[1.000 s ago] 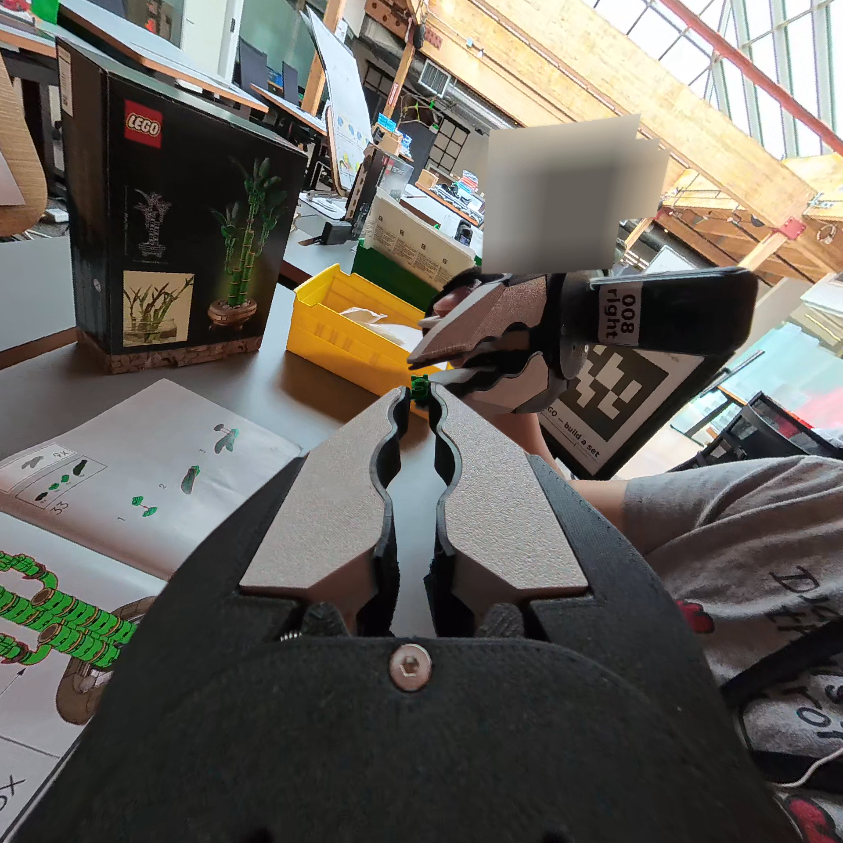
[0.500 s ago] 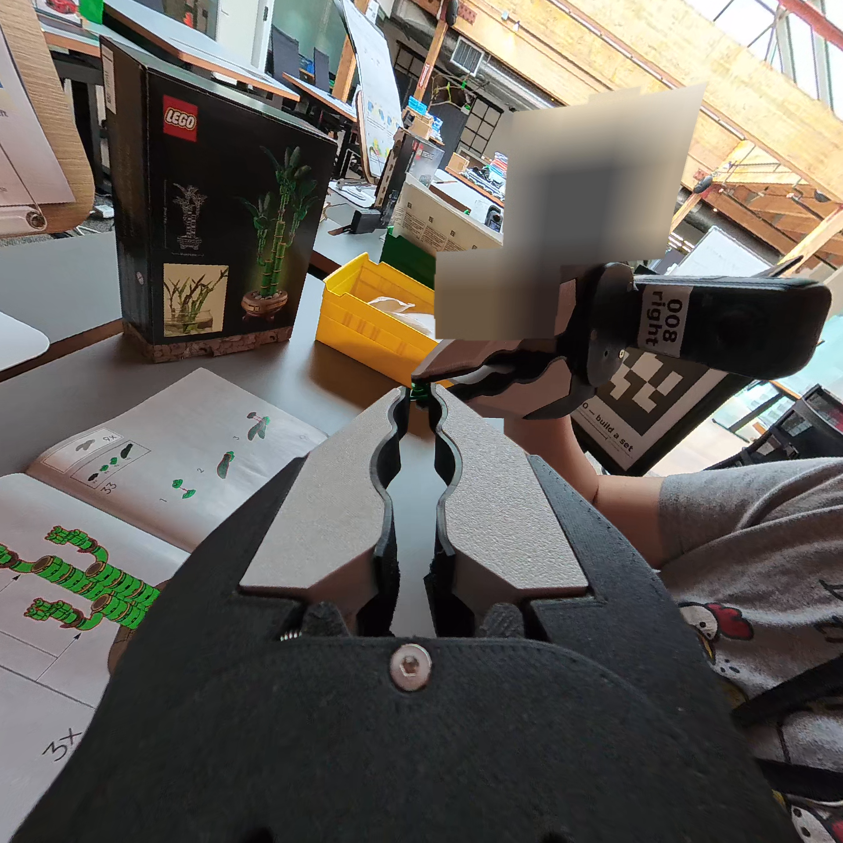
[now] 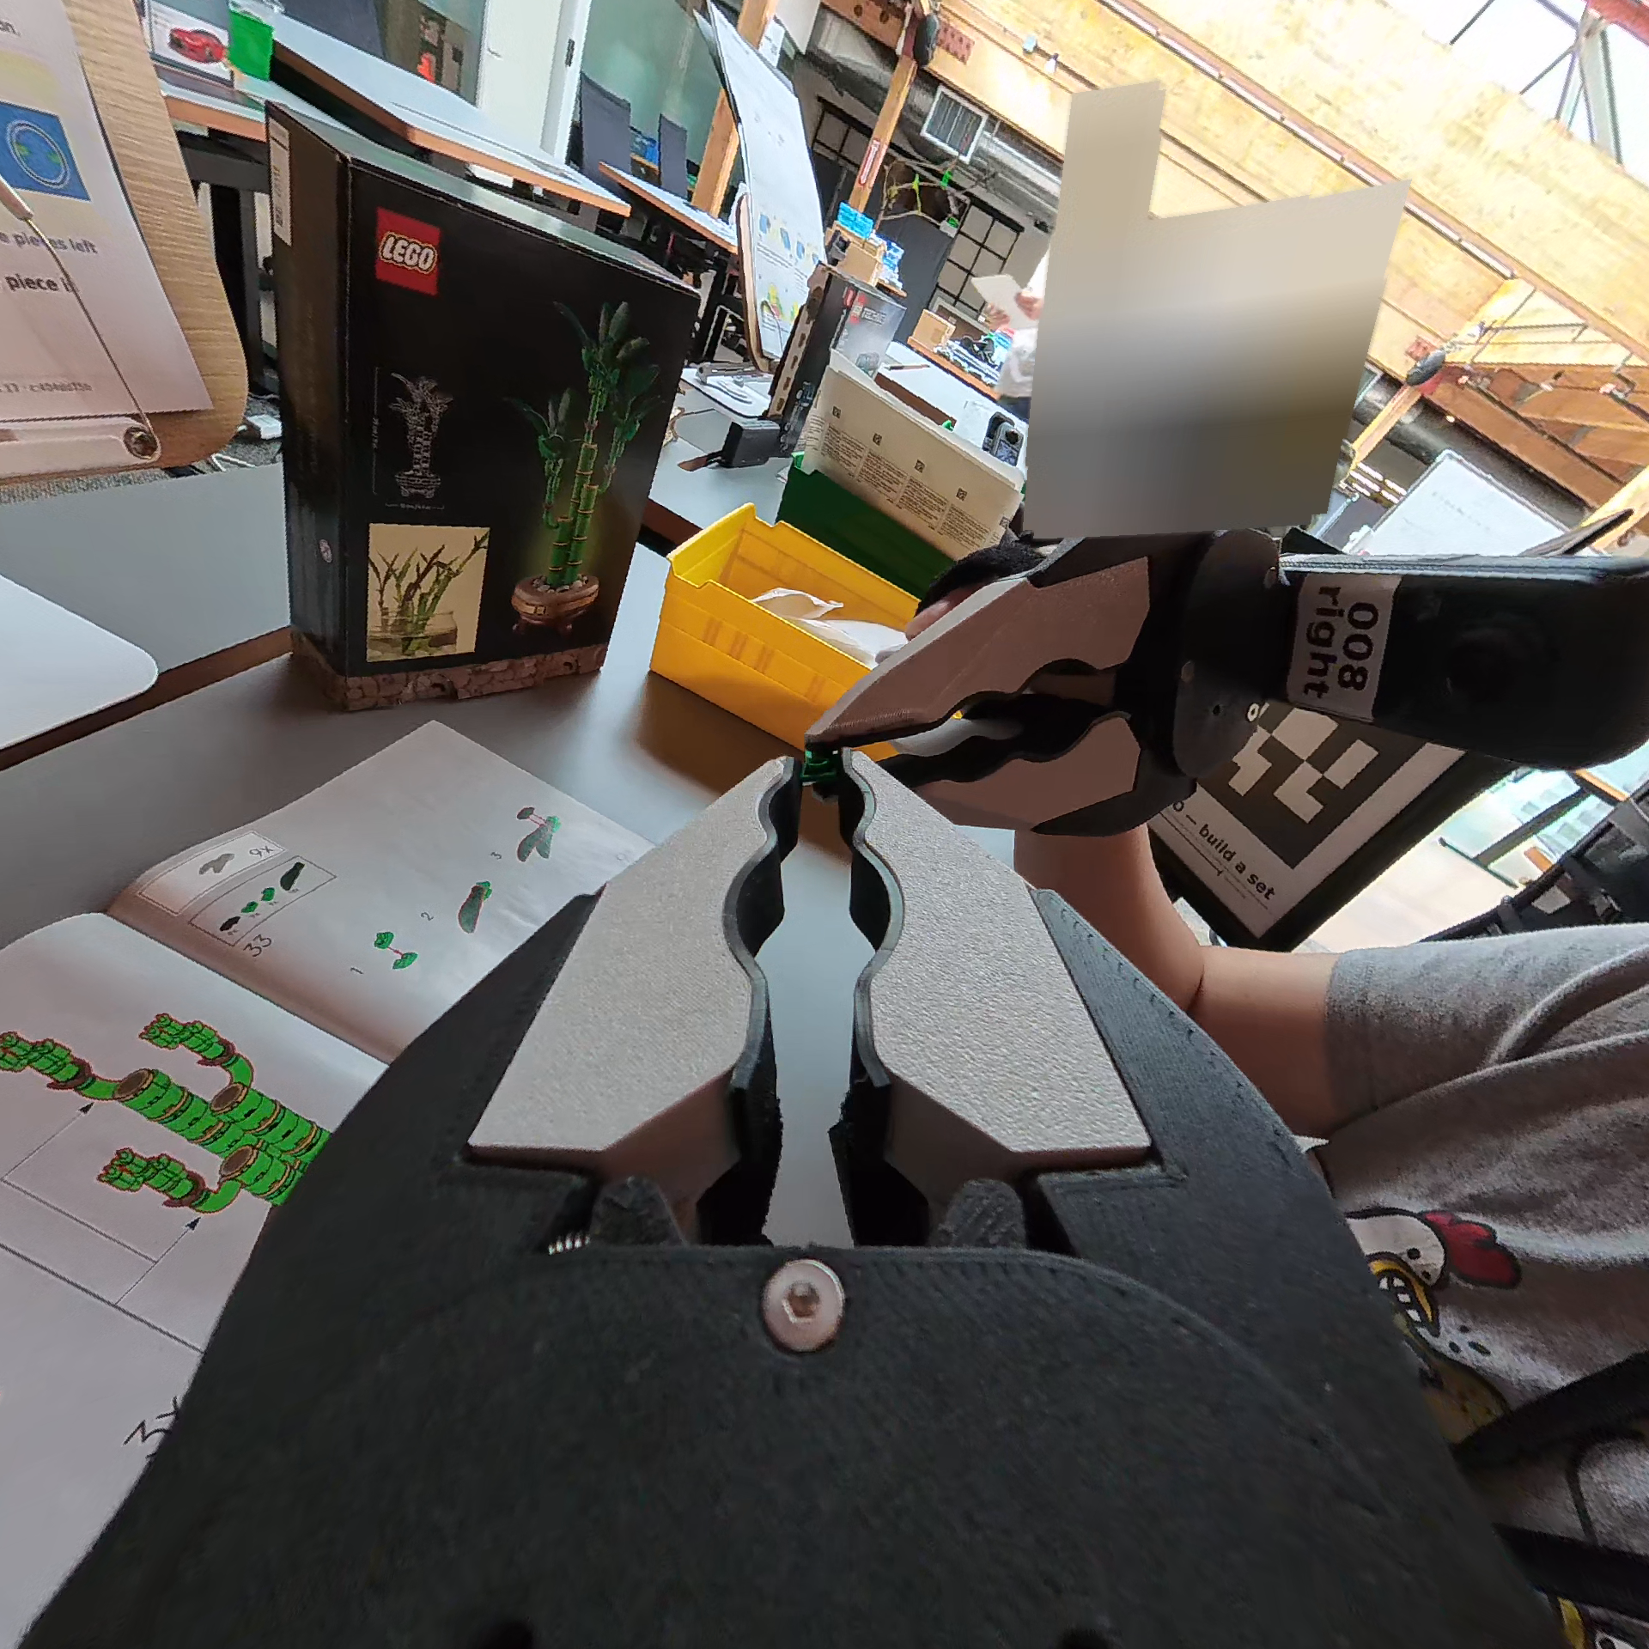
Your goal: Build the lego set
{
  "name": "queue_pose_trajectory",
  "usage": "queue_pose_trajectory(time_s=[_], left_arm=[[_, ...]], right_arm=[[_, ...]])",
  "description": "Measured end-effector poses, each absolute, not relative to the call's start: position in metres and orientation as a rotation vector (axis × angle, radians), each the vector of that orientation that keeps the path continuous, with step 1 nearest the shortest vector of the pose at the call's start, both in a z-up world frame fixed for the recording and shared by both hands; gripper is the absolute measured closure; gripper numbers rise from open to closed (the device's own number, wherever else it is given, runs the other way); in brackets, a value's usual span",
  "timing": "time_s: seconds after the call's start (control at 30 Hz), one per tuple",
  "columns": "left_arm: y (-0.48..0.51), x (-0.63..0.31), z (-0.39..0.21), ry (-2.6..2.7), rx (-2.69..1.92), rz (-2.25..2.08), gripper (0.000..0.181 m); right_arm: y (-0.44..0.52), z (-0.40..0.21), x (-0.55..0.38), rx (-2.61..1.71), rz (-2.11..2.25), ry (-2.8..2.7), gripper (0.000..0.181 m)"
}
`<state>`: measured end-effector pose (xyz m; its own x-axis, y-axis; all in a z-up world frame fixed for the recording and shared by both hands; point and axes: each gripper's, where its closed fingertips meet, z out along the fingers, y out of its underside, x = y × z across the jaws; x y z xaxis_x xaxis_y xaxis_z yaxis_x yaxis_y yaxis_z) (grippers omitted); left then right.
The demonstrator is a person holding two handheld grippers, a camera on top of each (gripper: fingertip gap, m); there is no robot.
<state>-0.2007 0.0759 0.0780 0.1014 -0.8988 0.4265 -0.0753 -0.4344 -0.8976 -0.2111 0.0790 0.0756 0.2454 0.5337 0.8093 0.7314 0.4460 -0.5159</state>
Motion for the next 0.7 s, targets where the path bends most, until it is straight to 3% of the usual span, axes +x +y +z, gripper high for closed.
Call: queue_pose_trajectory(time_s=[0.33, 0.4, 0.43, 0.53, 0.7], left_arm=[[0.077, -0.203, 0.083, 0.957, -1.627, -1.420, 0.175], [0.077, -0.204, 0.086, 0.946, -1.613, -1.418, 0.175], [0.077, -0.204, 0.086, 0.949, -1.609, -1.418, 0.175], [0.076, -0.205, 0.089, 0.949, -1.597, -1.424, 0.175], [0.076, -0.206, 0.088, 0.949, -1.601, -1.419, 0.175]], right_arm=[[0.079, 0.080, -0.213, -1.220, -0.151, -1.379, 0.175], [0.083, 0.089, -0.212, -1.188, -0.180, -1.327, 0.152], [0.084, 0.090, -0.209, -1.199, -0.195, -1.323, 0.152], [0.079, 0.086, -0.212, -1.156, -0.220, -1.372, 0.174], [0.079, 0.086, -0.213, -1.131, -0.259, -1.382, 0.175]])
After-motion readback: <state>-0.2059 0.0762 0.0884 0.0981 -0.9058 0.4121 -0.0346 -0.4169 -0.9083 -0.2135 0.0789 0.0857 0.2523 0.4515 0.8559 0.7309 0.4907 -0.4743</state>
